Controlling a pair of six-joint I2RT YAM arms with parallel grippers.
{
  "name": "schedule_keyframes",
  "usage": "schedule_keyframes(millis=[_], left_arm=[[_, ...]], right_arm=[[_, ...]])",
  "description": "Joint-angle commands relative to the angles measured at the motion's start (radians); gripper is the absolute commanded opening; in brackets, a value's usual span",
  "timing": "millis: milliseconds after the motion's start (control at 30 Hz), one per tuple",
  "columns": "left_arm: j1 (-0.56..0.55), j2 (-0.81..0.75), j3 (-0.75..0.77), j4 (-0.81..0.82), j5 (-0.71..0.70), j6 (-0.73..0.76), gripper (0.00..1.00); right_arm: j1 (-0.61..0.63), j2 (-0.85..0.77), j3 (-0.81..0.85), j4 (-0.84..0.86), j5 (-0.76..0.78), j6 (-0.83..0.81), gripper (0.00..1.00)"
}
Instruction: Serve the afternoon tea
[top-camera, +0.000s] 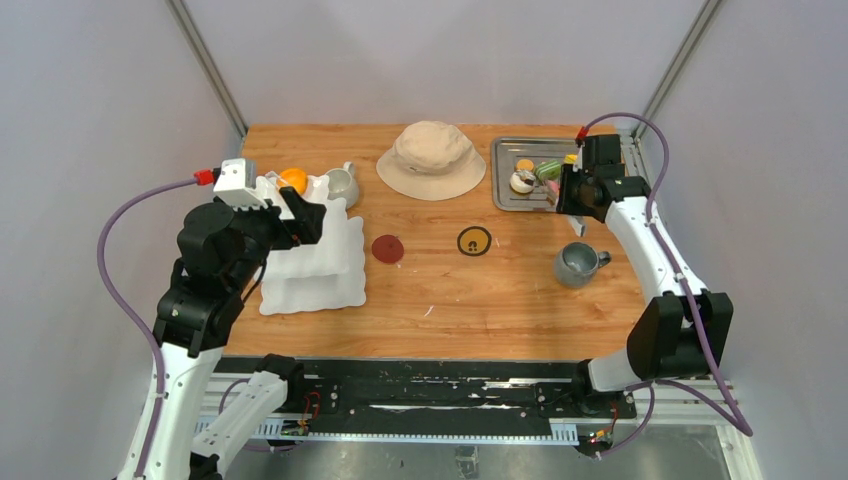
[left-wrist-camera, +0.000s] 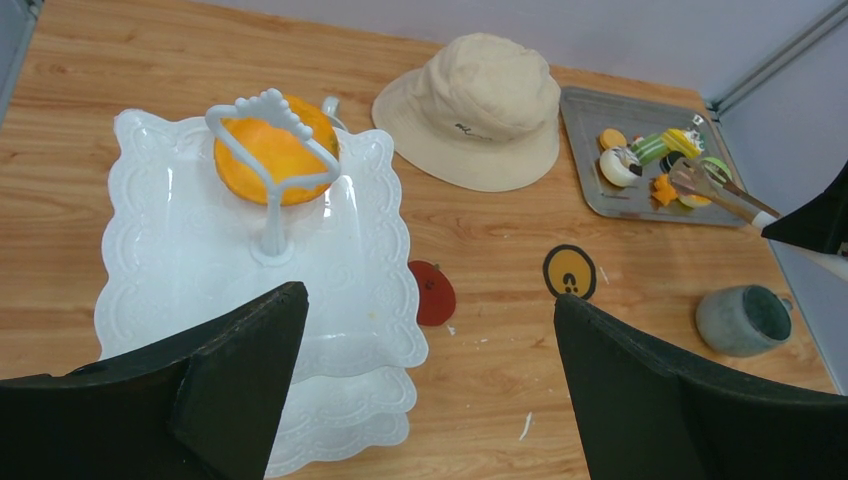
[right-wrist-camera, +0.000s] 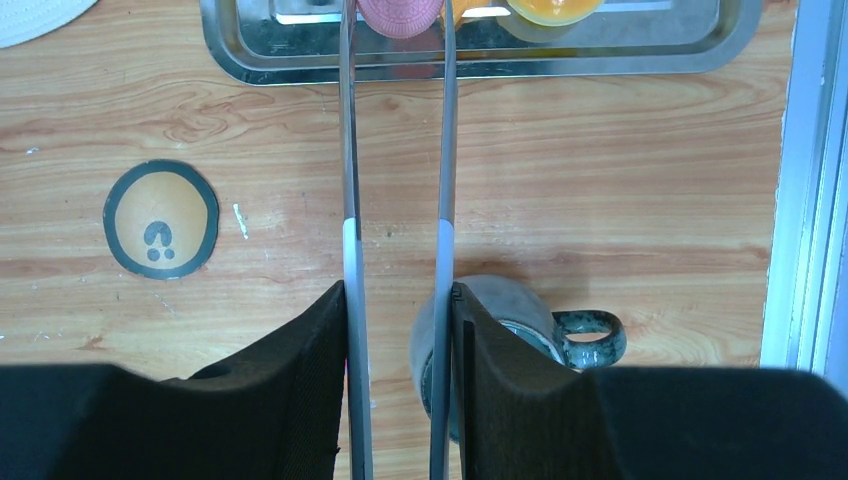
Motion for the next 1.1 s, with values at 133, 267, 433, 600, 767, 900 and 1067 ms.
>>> schedule_keyframes(millis=[133, 267, 433, 600, 767, 900, 1067], left_arm=[[-0.006, -0.012, -0.006, 0.027, 0.006, -0.003, 0.98], [-0.006, -0.013, 0.006, 0.022, -0.01, 0.011, 0.98], [-0.006, 0.016, 0.06, -0.018, -0.069, 0.042, 0.98], [-0.006, 0.037, 0.117, -0.05, -0.135, 0.048, 0.98], [-0.006, 0.045, 0.16, -0.07, -0.169, 0.033, 0.98], [-0.006, 0.028, 0.181, -0.081, -0.203, 0.022, 0.98], [-0.006, 0.008, 0.189, -0.094, -0.226, 0.024, 0.98]], right_arm=[[-0.009, 0.009, 0.051, 0.038, -0.031, 0.011, 0.1], [-0.007, -0.027, 0.054, 0.046, -0.102, 0.029, 0.09], [0.016, -0.119, 0.055, 0.064, -0.202, 0.04, 0.1], [0.137, -0.179, 0.075, 0.087, -0.25, 0.041, 0.11], [0.326, -0.176, 0.111, 0.113, -0.255, 0.049, 0.11], [0.459, -0.164, 0.103, 0.206, -0.293, 0.061, 0.12], [0.606, -0.098, 0.109, 0.274, -0.306, 0.054, 0.12]])
